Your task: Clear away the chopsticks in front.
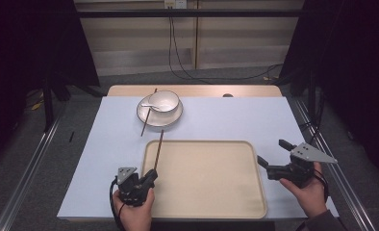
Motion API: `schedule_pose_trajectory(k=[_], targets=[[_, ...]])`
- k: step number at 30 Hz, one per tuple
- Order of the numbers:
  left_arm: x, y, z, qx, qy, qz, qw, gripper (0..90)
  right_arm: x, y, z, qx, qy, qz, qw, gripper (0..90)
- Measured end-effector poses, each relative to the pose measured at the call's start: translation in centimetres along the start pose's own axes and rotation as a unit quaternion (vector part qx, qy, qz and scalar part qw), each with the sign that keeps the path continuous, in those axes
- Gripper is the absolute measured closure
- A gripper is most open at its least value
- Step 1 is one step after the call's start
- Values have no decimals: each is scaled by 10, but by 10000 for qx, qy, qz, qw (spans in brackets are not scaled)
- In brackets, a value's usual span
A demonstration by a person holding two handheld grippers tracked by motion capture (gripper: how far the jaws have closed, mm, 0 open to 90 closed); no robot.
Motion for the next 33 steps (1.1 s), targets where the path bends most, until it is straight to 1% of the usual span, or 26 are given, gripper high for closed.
schedule_pose_trajectory(k=[1, 3, 5, 11, 24, 27, 30, 33], targets=[[0, 0, 0, -13, -43, 2, 10000, 854, 0, 0, 0, 9, -2, -4, 10000, 31], [1, 0, -1, -33, -57, 49, 10000, 854, 0, 0, 0, 11, -2, -2, 10000, 30], [1, 0, -1, -76, -79, 48, 9999, 854, 0, 0, 0, 5, -3, -1, 10000, 31], [3, 0, 0, -85, -138, 12, 9999, 854, 0, 0, 1, 4, 1, -5, 10000, 32], [7, -4, 5, -87, -207, 76, 9997, 852, 0, 1, 1, 14, -11, -4, 10000, 32], [8, -4, 5, -80, -228, 55, 9997, 852, 0, 0, 0, 10, -5, 6, 10000, 33], [9, -4, 4, -144, -230, 14, 9996, 848, 0, 0, 0, 14, -5, 7, 10000, 33], [8, -4, 3, -147, -240, 25, 9996, 838, 0, 1, 1, 19, 4, 20, 10000, 33]])
Point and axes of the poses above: each handheld gripper's, and its own axes: z roughly backward along the jaws, x roughly out of its underside, y roughly to its right, the point moved 1 cm from there along -z, roughly forward along the jaws, and after that the axes turned 8 degrees about z, right-handed, at the moved point
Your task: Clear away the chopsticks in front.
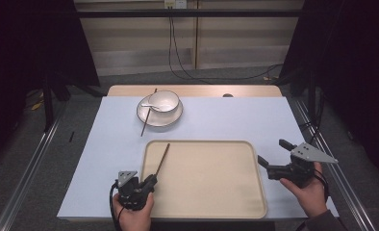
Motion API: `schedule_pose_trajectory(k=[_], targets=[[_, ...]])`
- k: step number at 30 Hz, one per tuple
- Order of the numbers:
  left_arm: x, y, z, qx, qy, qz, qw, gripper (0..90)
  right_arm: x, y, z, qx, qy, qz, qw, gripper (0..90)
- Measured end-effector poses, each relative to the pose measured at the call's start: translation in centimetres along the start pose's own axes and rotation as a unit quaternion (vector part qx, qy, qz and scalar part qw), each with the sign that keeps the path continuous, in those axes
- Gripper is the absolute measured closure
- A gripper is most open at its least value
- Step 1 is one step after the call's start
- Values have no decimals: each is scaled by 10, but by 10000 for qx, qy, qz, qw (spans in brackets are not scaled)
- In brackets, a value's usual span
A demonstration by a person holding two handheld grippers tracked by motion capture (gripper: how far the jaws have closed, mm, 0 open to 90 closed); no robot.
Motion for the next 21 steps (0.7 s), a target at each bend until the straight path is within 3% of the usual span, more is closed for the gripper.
schedule_pose_trajectory(k=[8, 14, 21], targets=[[-1, 0, -2, 10, 0, -47, 10000, 811, 0, 0, 0, 2, -15, -10, 10000, 34], [-11, 1, -2, 122, 165, -104, 9997, 669, 0, 0, 0, 11, -22, 2, 10000, 34], [-38, 1, -9, 68, 511, -297, 9982, 528, 0, 0, 0, -15, -15, 0, 10000, 35]])
Point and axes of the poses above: each handheld gripper's, and its own axes: z roughly backward along the jaws, x roughly out of its underside, y roughly to its right, the point moved 1 cm from there along -z, roughly forward along the jaws, and after that the axes turned 8 degrees about z, right-handed, at the moved point
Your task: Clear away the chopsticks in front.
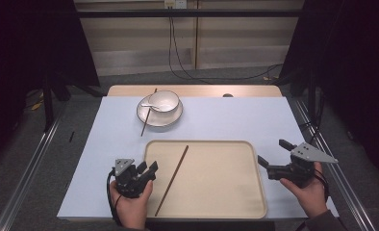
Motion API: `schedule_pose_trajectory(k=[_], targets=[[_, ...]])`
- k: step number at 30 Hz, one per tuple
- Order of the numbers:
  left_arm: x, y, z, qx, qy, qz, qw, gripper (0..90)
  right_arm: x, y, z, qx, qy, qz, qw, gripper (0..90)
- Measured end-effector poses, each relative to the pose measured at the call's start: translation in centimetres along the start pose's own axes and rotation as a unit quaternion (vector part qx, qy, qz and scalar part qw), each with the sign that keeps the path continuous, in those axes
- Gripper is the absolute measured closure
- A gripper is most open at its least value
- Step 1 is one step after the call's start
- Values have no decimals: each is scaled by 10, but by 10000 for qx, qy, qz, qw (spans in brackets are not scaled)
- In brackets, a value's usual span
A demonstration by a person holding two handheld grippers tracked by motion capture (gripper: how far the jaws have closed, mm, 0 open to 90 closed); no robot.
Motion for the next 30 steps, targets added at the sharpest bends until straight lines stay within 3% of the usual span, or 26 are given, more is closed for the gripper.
schedule_pose_trajectory(k=[7, 12, 16, 23, 30], targets=[[-31, -11, -18, -79, 205, -150, 9996, 344, 0, 0, 0, 22, -2, 0, 10000, 35], [-49, -15, -27, -98, 378, -308, 9988, 311, 0, 1, 1, 23, -9, -28, 10000, 35], [-60, -18, -36, -68, 419, -271, 9987, 291, 0, 1, 0, 10, -2, -11, 10000, 35], [-76, -21, -56, -19, 429, -535, 9976, 241, 0, 1, 1, -7, 12, -34, 10000, 35], [-89, -31, -79, -43, 270, -559, 9981, 195, 0, 1, 1, 13, -11, -32, 10000, 35]])
Point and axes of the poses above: each handheld gripper's, and its own axes: z roughly backward along the jaws, x roughly out of its underside, y roughly to its right, the point moved 1 cm from there along -z, roughly forward along the jaws, and after that the axes turned 8 degrees about z, right-handed, at the moved point
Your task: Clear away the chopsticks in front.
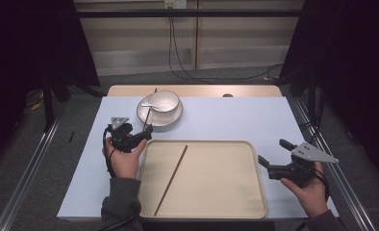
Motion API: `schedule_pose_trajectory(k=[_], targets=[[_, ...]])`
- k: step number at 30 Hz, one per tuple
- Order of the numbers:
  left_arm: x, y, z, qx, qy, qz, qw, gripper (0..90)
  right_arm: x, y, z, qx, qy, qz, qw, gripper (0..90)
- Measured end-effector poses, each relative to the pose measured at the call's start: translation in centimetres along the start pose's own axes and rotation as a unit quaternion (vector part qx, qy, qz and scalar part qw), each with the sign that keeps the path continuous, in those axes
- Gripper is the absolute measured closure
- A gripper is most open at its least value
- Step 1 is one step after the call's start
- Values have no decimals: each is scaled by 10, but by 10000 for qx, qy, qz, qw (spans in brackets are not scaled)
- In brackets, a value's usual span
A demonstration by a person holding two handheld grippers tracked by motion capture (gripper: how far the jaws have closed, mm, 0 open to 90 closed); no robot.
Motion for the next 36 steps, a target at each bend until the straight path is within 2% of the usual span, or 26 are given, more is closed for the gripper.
schedule_pose_trajectory(k=[3, 5, 12, 18, 22, 24, 27, 30, 34, 36], targets=[[-3, -7, -10, 69, 53, -91, 9999, 175, 0, 0, 0, -7, -2, 11, 10000, 35], [-6, -11, -15, 50, 51, -168, 9998, 149, 0, 0, 0, -9, -1, 15, 10000, 35], [-14, -24, -33, -75, -10, -222, 9997, 95, 0, 0, 0, -15, -12, 23, 10000, 34], [-19, -30, -49, -175, -267, -393, 9987, 68, 0, 0, -1, -12, -33, 22, 10000, 34], [-18, -35, -66, -230, -447, -297, 9983, 63, 0, 0, 0, -13, -34, 35, 10000, 35], [-17, -37, -72, -322, -452, -375, 9978, 72, 0, 0, -1, -15, -31, 30, 10000, 34], [-18, -36, -79, -324, -435, -392, 9978, 104, 1, 1, 0, -11, -29, 19, 10000, 34], [-19, -36, -84, -350, -427, -543, 9970, 137, 1, 1, 0, -31, -43, -7, 10000, 34], [-18, -36, -88, -346, -439, -704, 9959, 253, 1, 1, 0, -34, -51, 4, 10000, 34], [-16, -36, -90, -370, -441, -680, 9960, 285, 1, 1, 0, -28, -52, 0, 10000, 34]])
Point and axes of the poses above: each handheld gripper's, and its own axes: z roughly backward along the jaws, x roughly out of its underside, y roughly to its right, the point moved 1 cm from there along -z, roughly forward along the jaws, and after that the axes turned 8 degrees about z, right-handed, at the moved point
